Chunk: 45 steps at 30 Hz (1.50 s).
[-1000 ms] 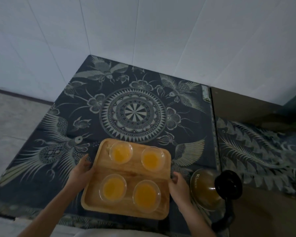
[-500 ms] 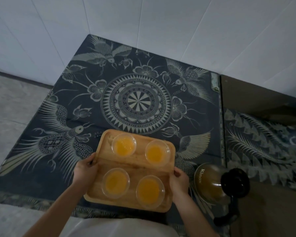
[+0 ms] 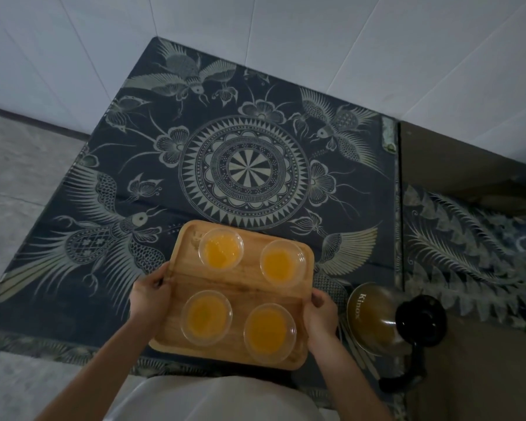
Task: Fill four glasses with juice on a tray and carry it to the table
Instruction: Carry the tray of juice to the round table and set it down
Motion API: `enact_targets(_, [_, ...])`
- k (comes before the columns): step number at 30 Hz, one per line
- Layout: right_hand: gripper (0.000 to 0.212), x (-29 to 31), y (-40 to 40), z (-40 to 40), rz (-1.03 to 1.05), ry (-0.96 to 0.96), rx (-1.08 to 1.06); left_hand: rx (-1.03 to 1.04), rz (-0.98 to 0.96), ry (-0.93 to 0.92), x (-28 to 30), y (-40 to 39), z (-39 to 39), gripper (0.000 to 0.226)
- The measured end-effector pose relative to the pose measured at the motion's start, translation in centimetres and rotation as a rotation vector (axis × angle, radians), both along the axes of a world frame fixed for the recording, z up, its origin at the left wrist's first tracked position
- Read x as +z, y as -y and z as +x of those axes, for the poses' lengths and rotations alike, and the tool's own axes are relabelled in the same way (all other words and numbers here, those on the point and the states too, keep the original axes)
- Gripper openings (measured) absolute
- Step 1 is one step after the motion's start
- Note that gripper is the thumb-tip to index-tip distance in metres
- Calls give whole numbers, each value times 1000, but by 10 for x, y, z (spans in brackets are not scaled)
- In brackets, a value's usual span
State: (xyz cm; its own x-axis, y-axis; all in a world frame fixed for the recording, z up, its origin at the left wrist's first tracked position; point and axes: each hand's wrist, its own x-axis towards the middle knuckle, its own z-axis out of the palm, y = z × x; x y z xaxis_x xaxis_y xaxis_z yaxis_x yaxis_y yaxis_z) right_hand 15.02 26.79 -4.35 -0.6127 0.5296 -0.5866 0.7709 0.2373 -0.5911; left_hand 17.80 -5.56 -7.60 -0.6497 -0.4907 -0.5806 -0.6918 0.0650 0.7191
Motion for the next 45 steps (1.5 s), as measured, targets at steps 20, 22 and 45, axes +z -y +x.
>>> enact_targets(20, [8, 41, 2, -11, -108, -96, 259, 247, 83, -54, 65, 0, 55, 41])
enact_targets(22, [13, 46, 1, -12, -115, -107, 307, 290, 90, -65, 73, -4, 65, 40])
enact_targets(45, [16, 101, 21, 17, -182, -199, 913, 918, 283, -243, 124, -72, 245, 35])
